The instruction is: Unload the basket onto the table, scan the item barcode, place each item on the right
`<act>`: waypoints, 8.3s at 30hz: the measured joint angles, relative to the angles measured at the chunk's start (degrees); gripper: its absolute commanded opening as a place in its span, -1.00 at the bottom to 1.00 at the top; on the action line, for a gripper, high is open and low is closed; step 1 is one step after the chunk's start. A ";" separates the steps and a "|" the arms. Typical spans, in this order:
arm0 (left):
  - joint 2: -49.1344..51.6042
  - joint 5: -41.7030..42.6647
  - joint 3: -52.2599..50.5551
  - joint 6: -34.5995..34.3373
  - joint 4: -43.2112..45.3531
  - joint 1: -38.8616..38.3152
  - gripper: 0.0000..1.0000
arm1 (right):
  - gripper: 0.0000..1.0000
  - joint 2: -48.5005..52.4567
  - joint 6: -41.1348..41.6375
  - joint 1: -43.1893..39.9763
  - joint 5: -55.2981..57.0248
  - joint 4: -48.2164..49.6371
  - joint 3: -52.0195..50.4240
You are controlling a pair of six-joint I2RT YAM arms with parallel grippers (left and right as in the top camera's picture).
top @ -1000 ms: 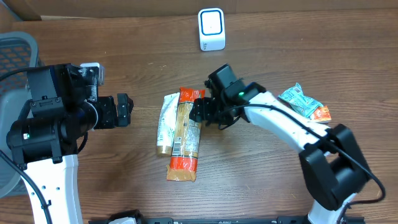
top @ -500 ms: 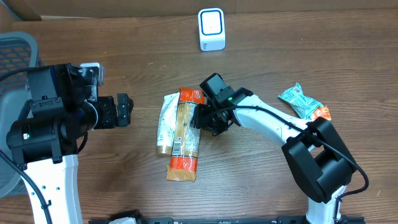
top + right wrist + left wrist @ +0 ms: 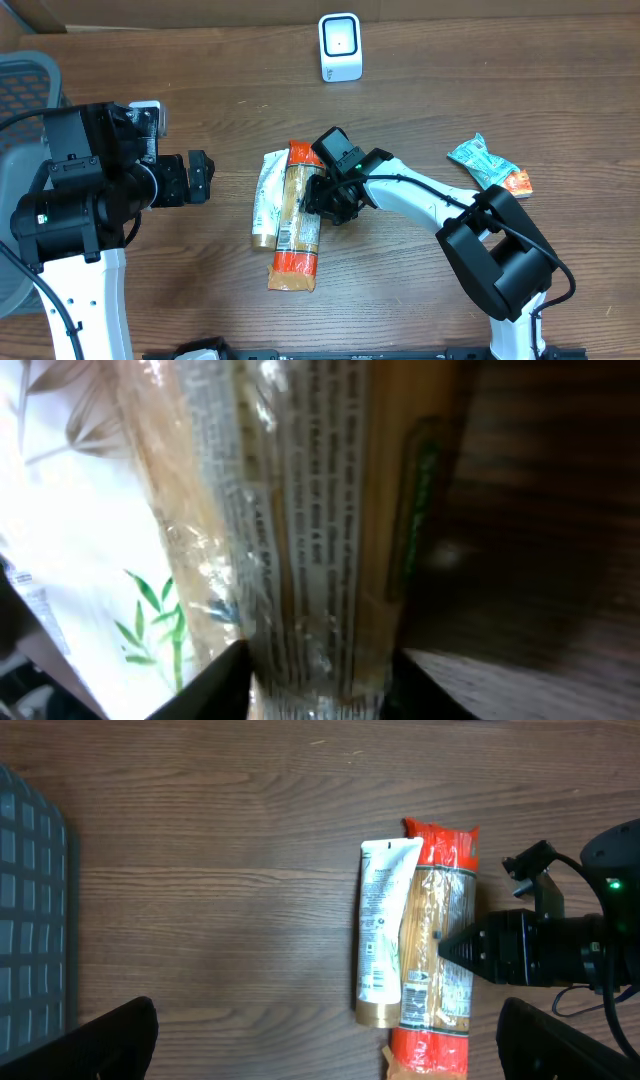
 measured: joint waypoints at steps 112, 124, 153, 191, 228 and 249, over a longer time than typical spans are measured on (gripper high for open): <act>0.00 0.00 -0.02 0.00 0.00 0.00 0.99 | 0.13 -0.37 -57.55 -23.06 -19.71 -10.21 -5.70; 0.00 0.00 0.00 -0.02 -0.02 0.00 0.99 | -0.93 -0.44 -53.37 -21.49 -21.66 -6.73 -8.90; 0.00 0.00 0.00 0.00 0.00 0.00 1.00 | -0.93 -12.00 -14.64 -1.97 45.88 -39.12 2.36; 0.00 0.00 0.00 -0.02 0.00 0.00 1.00 | 0.42 -5.53 -25.05 1.75 35.58 -26.64 2.49; 0.00 0.00 0.00 0.00 0.00 0.00 1.00 | -0.93 -5.77 -40.13 -16.39 1.75 -29.97 7.89; 0.00 0.00 -0.02 0.00 0.00 0.00 0.99 | -0.24 -3.91 -45.75 -16.65 -4.26 -24.44 0.46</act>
